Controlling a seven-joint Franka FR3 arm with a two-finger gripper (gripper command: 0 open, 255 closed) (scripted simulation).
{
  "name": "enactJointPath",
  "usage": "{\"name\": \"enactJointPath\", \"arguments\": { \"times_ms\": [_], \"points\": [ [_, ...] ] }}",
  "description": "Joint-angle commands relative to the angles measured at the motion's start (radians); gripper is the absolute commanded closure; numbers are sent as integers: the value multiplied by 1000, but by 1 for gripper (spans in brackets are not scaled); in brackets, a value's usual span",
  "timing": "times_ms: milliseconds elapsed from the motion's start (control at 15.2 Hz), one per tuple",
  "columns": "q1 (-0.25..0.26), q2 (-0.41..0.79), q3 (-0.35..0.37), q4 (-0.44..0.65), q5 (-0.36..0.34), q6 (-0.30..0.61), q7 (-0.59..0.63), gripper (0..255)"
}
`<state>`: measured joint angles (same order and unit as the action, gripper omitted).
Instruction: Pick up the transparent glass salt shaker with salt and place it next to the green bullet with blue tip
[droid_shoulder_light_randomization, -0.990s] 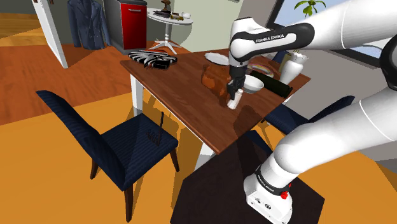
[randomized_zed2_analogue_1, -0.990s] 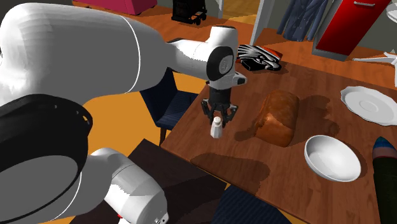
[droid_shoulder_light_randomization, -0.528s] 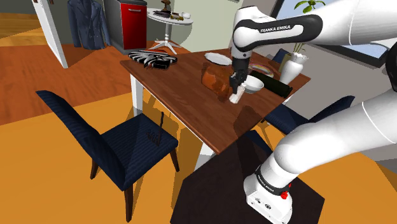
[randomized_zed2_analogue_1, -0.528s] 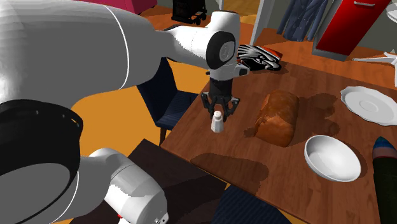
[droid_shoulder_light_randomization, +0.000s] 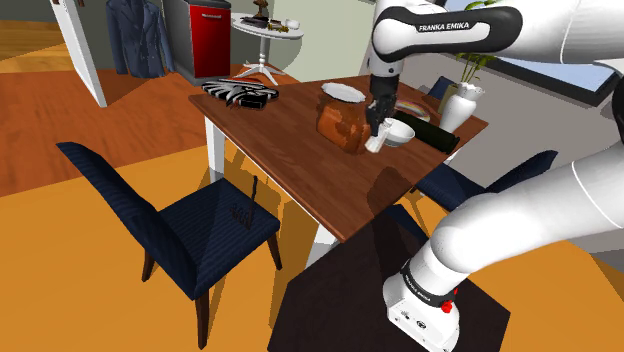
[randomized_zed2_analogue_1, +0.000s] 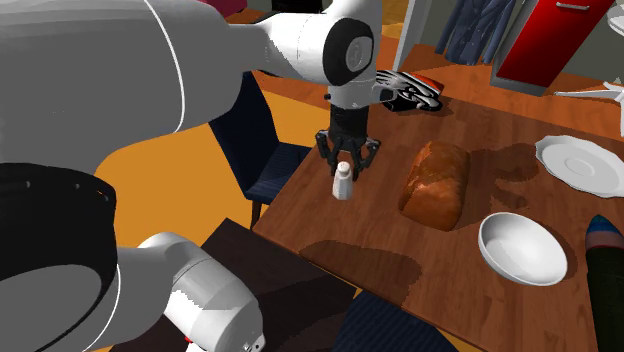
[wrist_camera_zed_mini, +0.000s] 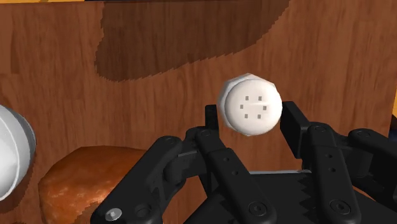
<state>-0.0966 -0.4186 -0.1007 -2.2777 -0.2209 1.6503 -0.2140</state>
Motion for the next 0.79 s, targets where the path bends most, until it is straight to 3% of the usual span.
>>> {"name": "enactJointPath", "arguments": {
  "times_ms": [0,726],
  "points": [
    [1,-2,2,26,2,-28,-4,255],
    [-95,113,-170,134,-88,35,-240,255]
  ]
}}
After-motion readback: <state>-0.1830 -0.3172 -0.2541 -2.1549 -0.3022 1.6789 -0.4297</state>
